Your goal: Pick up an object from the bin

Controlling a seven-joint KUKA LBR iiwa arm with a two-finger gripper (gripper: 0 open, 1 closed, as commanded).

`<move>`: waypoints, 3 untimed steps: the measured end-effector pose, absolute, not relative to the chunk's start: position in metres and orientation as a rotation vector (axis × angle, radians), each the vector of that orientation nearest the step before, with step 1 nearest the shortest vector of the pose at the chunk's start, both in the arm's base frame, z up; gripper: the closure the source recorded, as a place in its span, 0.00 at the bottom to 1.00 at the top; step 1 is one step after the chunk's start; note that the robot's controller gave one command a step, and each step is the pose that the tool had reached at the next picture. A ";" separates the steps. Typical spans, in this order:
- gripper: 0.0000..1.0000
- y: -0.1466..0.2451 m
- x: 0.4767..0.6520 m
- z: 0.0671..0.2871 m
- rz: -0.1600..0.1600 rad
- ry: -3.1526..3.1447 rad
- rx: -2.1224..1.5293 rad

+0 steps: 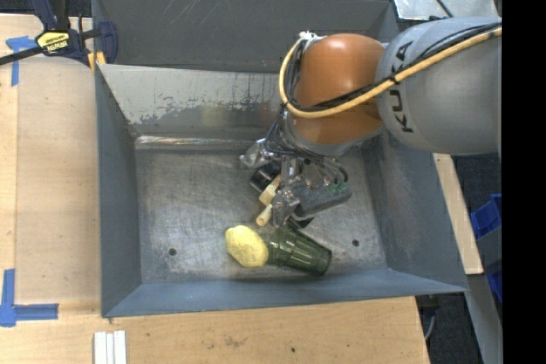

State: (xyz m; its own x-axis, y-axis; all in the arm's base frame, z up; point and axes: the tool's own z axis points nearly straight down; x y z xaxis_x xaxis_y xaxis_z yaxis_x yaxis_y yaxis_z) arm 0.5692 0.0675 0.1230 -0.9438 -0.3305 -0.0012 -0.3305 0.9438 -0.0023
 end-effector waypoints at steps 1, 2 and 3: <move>0.00 0.051 0.550 0.092 0.004 3.094 -0.454; 1.00 0.050 0.548 0.090 0.001 3.106 -0.442; 1.00 0.050 0.548 0.090 0.001 3.106 -0.441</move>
Offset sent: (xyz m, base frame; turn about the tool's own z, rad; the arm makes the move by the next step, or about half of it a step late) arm 0.0097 -0.0501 -0.0530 -0.1885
